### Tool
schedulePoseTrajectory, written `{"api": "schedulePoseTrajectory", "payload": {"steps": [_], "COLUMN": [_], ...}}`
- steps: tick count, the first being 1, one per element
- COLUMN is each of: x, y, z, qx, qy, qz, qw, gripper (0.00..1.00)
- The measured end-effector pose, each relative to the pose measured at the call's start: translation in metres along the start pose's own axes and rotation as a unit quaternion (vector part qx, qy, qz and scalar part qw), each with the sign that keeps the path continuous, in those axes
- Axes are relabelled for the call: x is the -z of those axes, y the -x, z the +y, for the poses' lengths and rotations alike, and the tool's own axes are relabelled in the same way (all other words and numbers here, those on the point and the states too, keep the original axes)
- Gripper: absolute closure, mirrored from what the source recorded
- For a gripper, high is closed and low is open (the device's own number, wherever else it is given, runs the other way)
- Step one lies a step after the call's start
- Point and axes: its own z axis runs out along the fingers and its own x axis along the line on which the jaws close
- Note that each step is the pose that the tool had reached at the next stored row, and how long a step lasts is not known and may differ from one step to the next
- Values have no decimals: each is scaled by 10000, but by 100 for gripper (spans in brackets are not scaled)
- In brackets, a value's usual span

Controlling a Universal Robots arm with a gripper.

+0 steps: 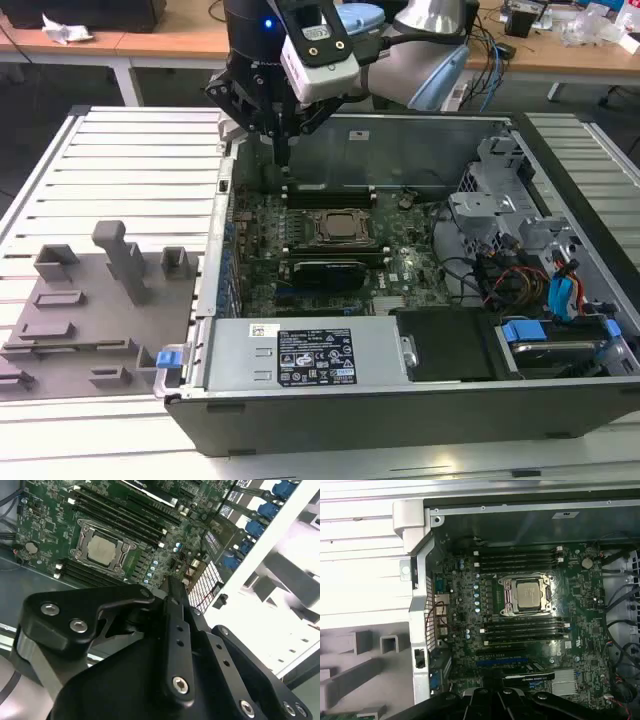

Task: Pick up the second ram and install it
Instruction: 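Reach for the second ram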

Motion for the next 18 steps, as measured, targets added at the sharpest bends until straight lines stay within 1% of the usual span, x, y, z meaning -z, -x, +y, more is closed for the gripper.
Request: {"api": "schedulePoseTrajectory", "payload": {"steps": [1, 6, 11, 16, 18], "x": [1, 2, 5, 6, 7], "y": [-27, -72, -201, -247, -281], "z": [-2, -6, -15, -18, -21], "qx": [0, 0, 0, 0, 0], "qy": [0, -1, -1, -1, -1], "qz": [0, 0, 0, 0, 0], "qw": [10000, 10000, 10000, 10000, 10000], "gripper": [89, 89, 89, 89, 89]}}
